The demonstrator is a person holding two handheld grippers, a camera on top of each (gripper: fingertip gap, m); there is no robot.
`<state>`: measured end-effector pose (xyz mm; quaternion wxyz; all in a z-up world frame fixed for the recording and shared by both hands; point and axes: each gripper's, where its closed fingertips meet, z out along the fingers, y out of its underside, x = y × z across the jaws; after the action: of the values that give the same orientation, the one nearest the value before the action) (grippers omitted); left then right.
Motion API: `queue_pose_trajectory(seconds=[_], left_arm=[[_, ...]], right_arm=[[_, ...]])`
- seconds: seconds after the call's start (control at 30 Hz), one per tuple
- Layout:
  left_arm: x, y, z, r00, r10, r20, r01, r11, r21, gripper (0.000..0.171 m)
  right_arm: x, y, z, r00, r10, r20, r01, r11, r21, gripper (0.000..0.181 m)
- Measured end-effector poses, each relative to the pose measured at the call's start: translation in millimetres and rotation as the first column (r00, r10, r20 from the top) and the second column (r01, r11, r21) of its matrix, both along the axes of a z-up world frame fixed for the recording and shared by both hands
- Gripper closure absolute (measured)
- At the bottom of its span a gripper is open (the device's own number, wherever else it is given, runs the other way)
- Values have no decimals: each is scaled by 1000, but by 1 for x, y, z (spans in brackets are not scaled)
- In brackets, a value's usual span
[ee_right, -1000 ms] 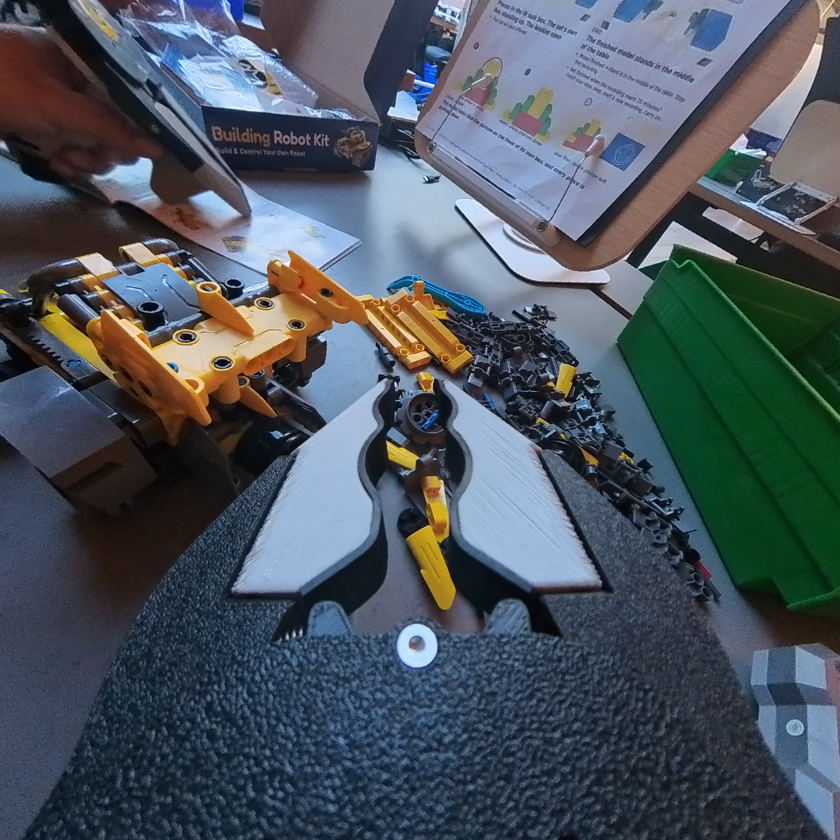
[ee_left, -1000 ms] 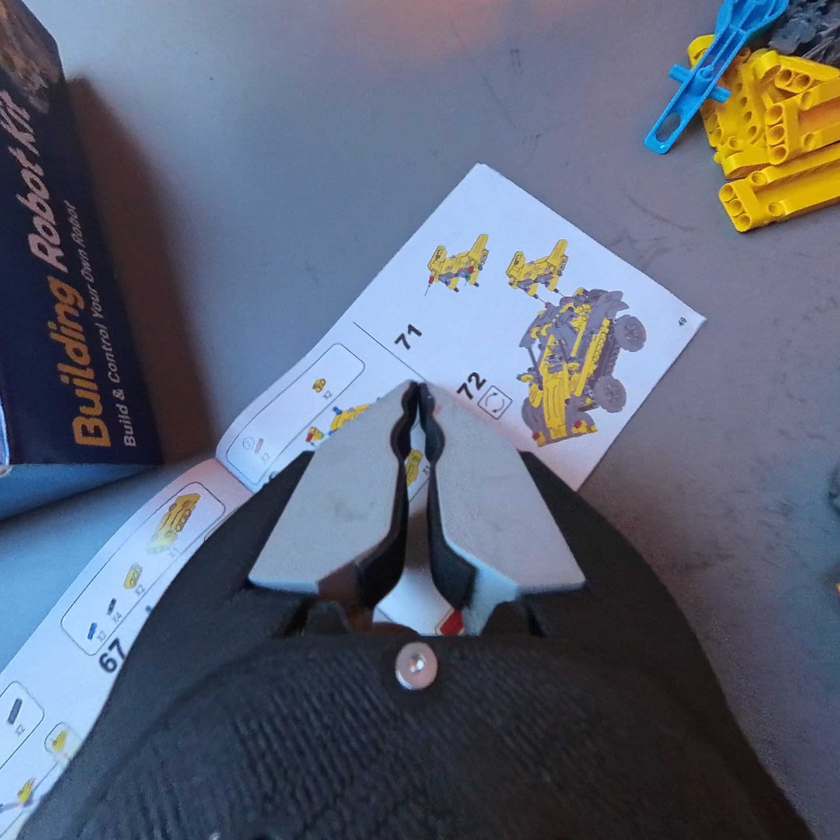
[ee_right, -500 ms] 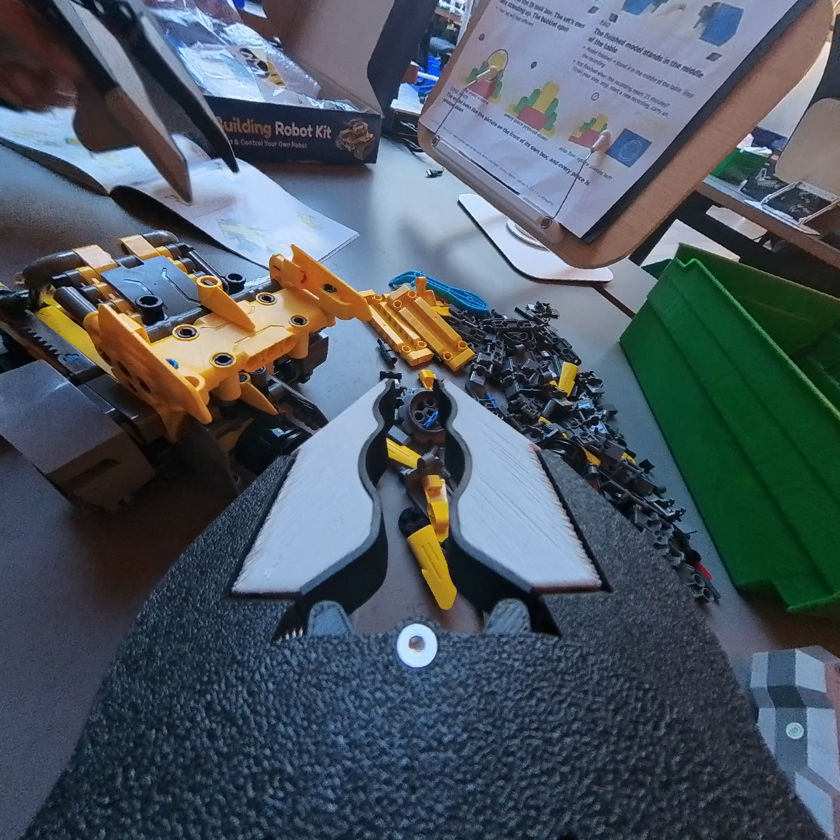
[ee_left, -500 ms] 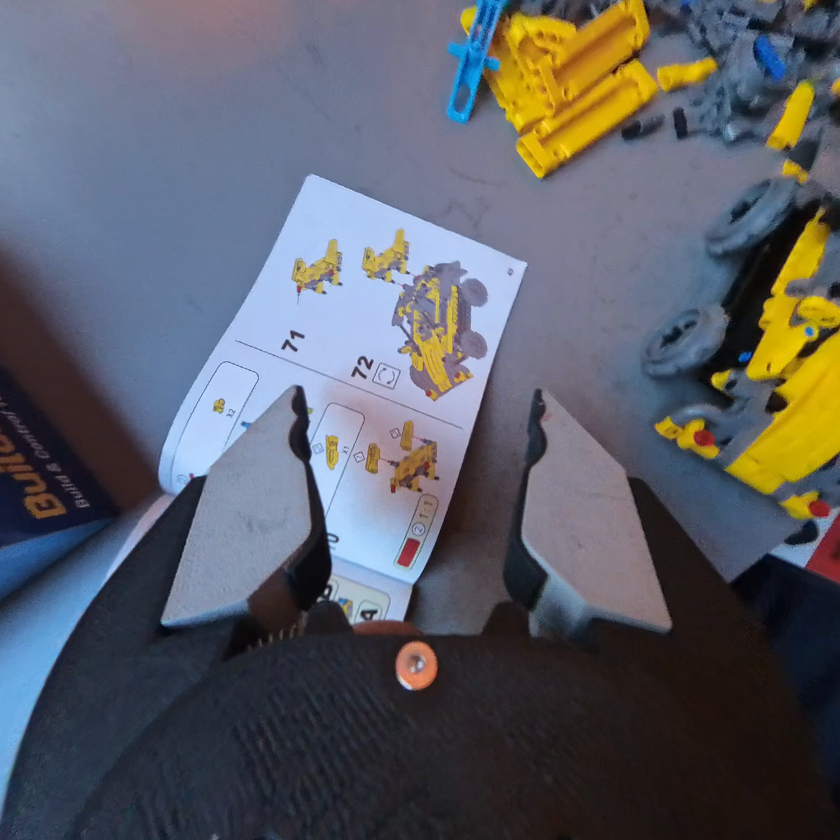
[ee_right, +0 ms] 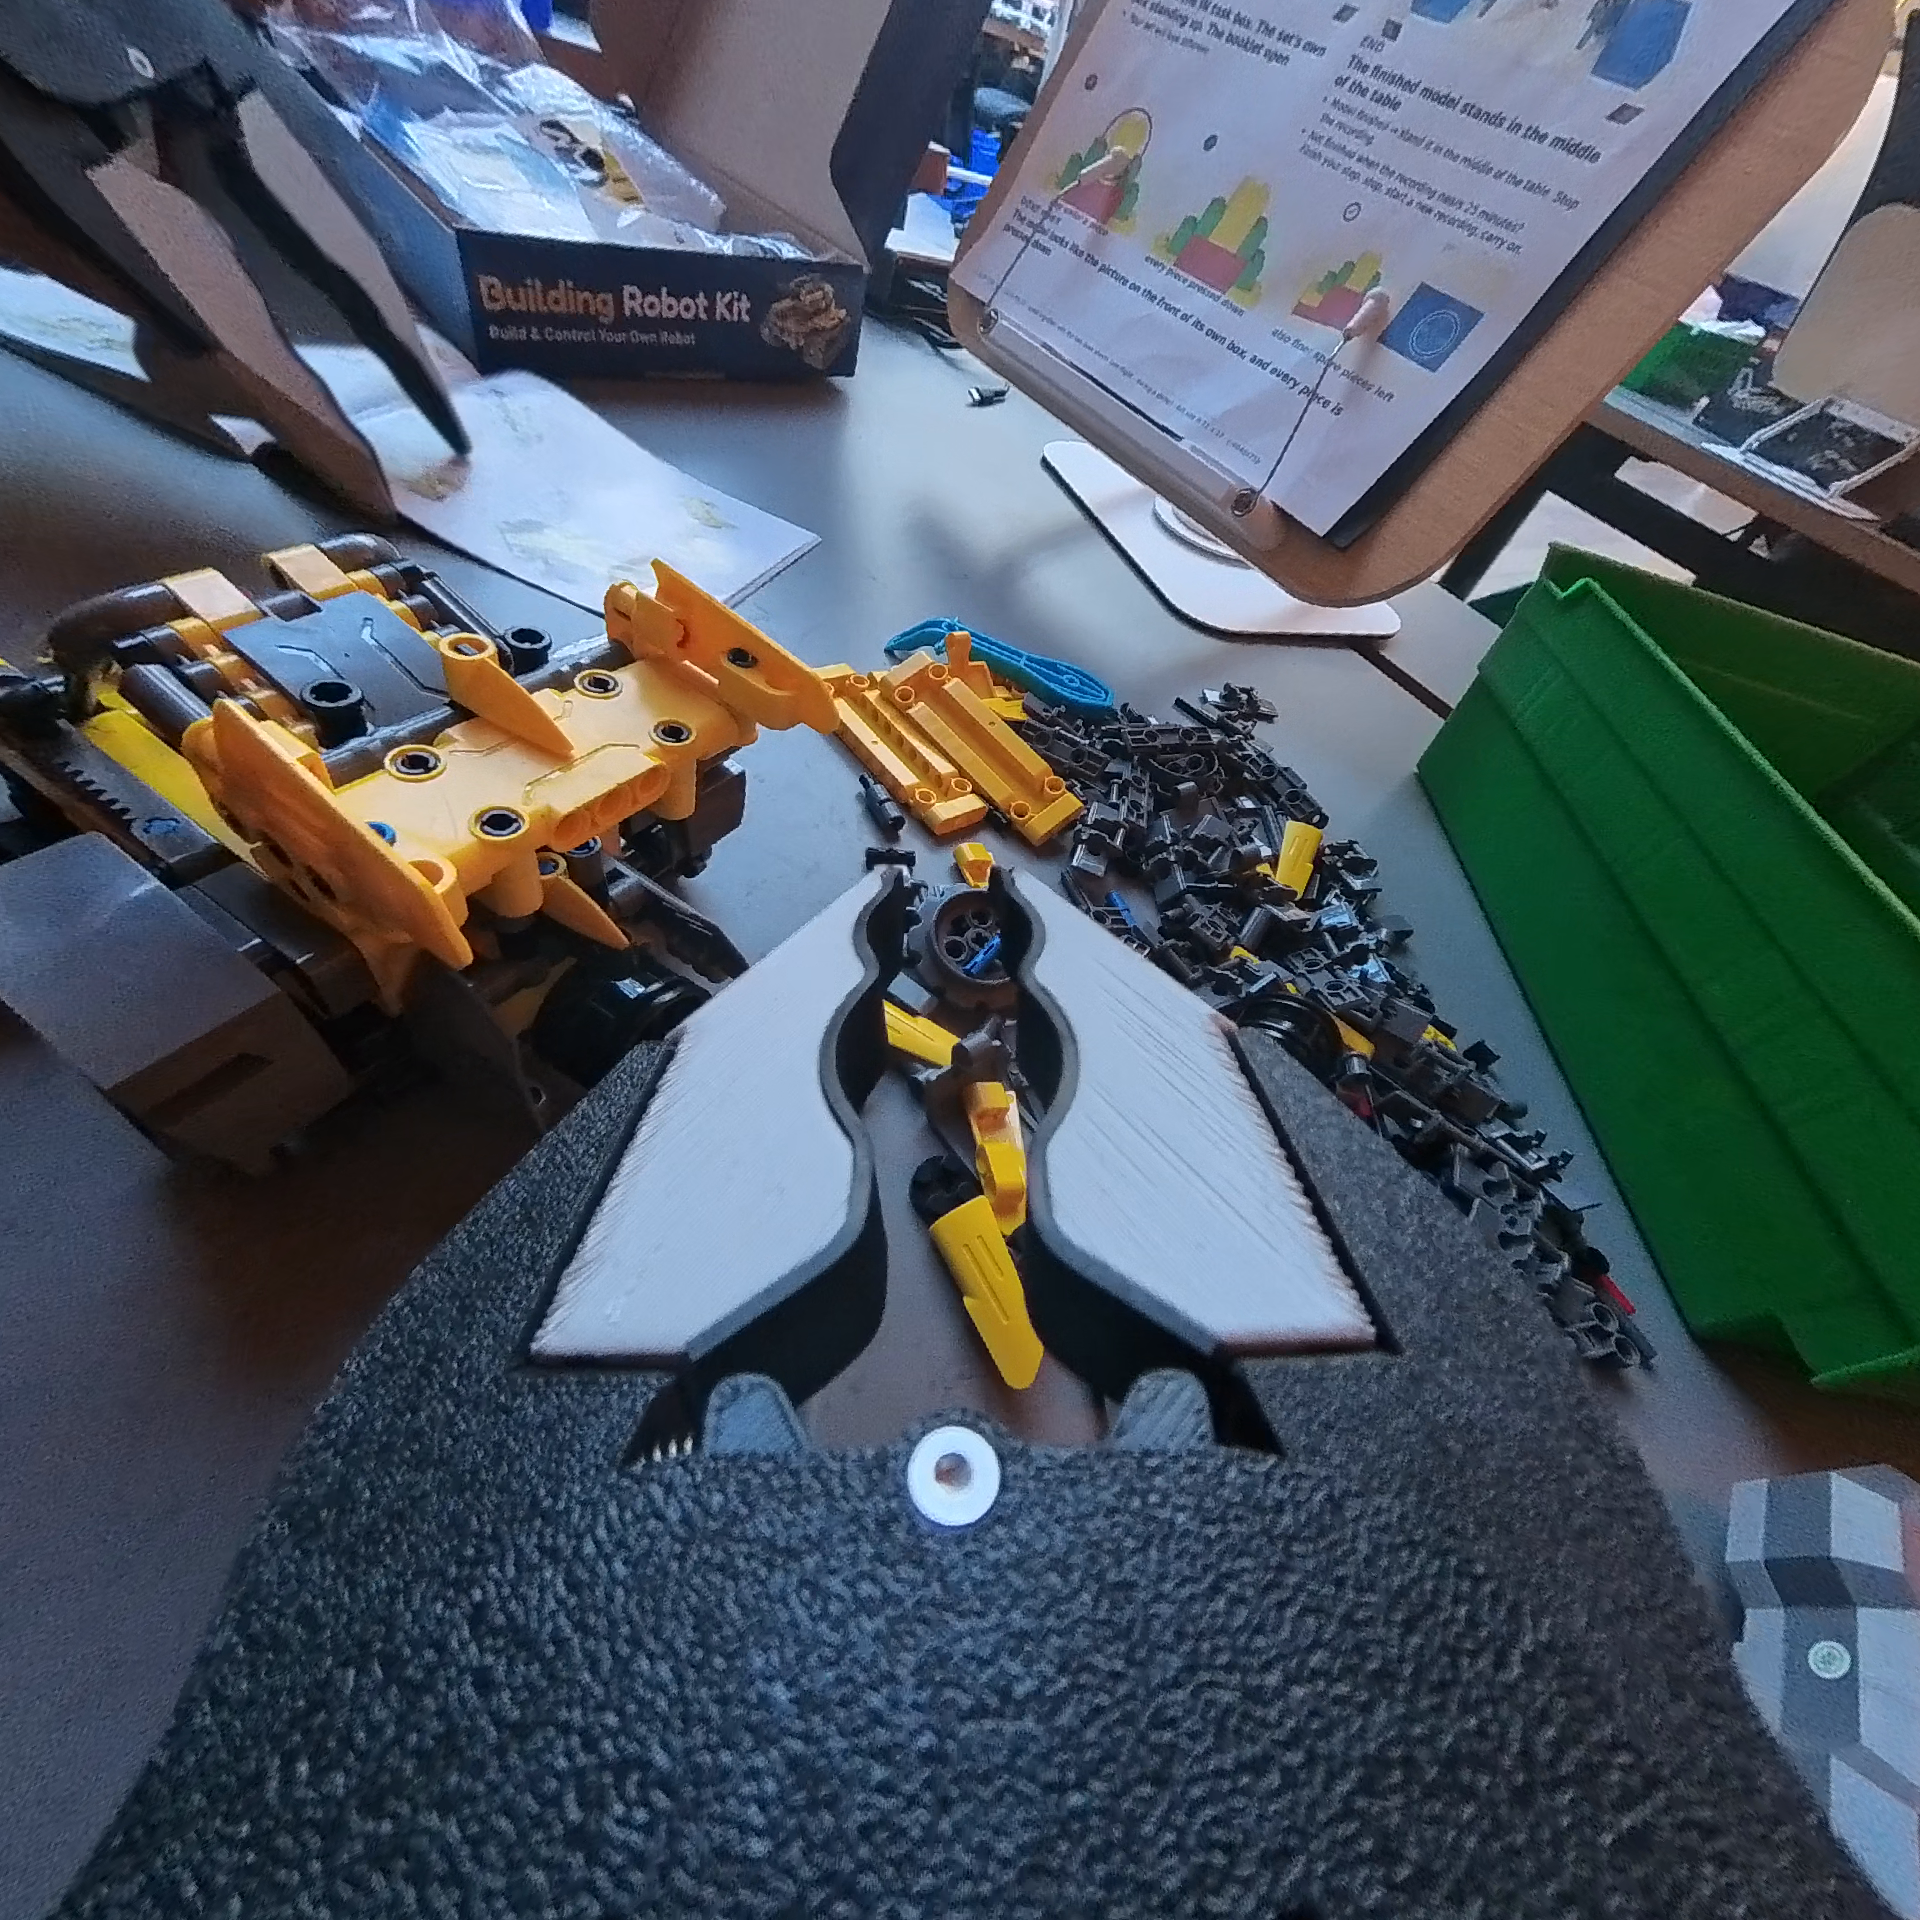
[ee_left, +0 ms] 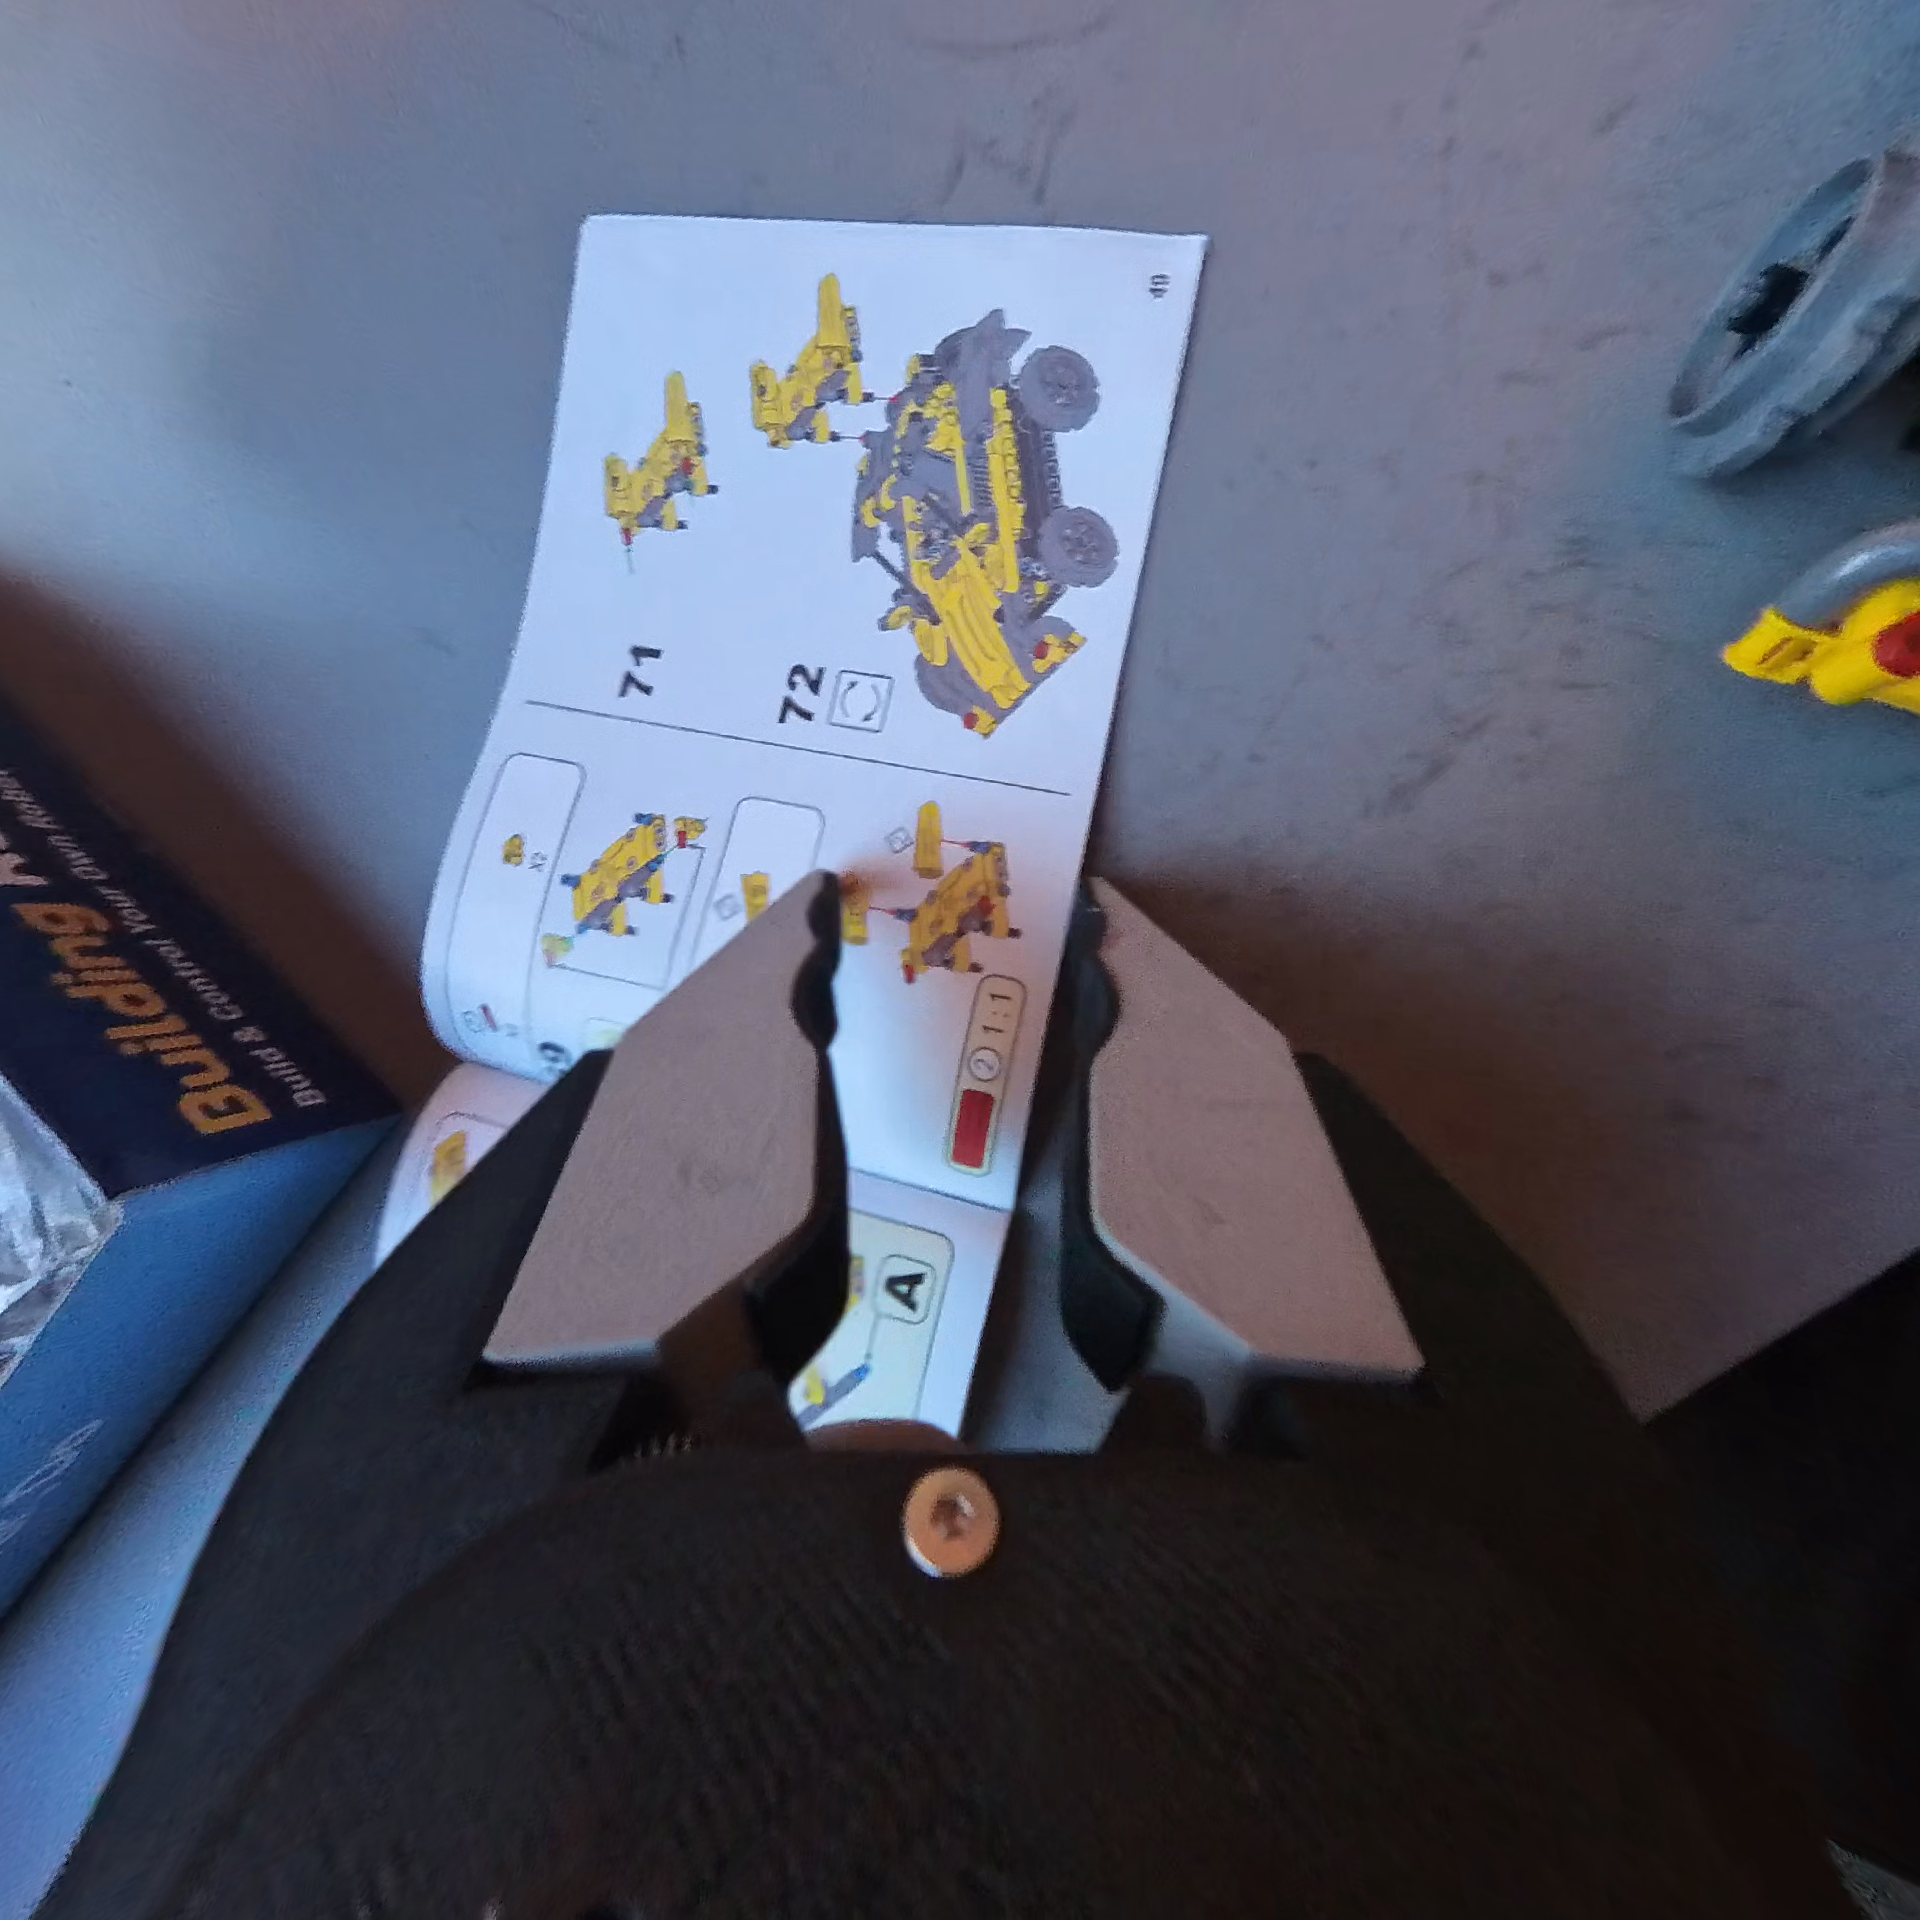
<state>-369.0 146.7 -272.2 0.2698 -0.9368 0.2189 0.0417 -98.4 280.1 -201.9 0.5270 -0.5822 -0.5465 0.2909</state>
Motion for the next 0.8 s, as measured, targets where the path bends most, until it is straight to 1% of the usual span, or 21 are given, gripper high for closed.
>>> queue_pose_trajectory(seconds=[0.07, 0.1, 0.2, 0.27, 0.3, 0.33, 0.4, 0.47, 0.5, 0.53, 0.6, 0.63, 0.73, 0.8], left_arm=[[11, -4, -3, 998, -29, 53, 29, 1000, -9, 161], [12, -5, -3, 998, -32, 56, 32, 999, 3, 166], [17, -9, -3, 996, -39, 75, 36, 999, 30, 169], [26, -14, -2, 992, -45, 121, 40, 998, 42, 169], [35, -16, 0, 984, -63, 167, 54, 997, 57, 171], [46, -19, 5, 971, -92, 222, 76, 994, 79, 166], [65, -24, 17, 939, -163, 302, 126, 982, 141, 143], [76, -31, 23, 918, -221, 330, 170, 970, 176, 123], [80, -34, 23, 912, -234, 336, 181, 967, 180, 109], [87, -37, 21, 901, -247, 356, 195, 965, 176, 101], [109, -46, 17, 852, -293, 434, 248, 956, 158, 96], [118, -51, 12, 840, -312, 443, 277, 950, 142, 92], [136, -48, -1, 857, -346, 383, 313, 938, 146, 93], [149, -41, -2, 862, -361, 356, 321, 932, 168, 100]], right_arm=[[2, 0, 4, 1000, 6, -28, -7, 1000, -19, 164], [3, -1, 7, 999, 12, -50, -14, 999, -37, 164], [9, 1, 16, 992, 18, -121, -29, 995, -94, 161], [13, 3, 17, 990, 7, -143, -24, 993, -116, 160], [14, 4, 18, 989, 4, -148, -23, 992, -121, 159], [15, 4, 18, 988, 4, -153, -24, 991, -129, 159], [17, 5, 20, 987, 1, -164, -25, 989, -143, 158], [21, 1, 23, 984, 16, -179, -42, 989, -143, 157], [23, -1, 24, 984, 18, -178, -43, 989, -138, 157], [25, -2, 25, 985, 16, -173, -40, 990, -135, 157], [31, -5, 25, 988, 6, -154, -27, 991, -135, 156], [35, -7, 26, 989, -3, -147, -17, 991, -134, 155], [46, -15, 31, 988, -25, -153, 3, 990, -140, 155], [51, -20, 34, 989, -29, -144, 8, 989, -145, 155]])
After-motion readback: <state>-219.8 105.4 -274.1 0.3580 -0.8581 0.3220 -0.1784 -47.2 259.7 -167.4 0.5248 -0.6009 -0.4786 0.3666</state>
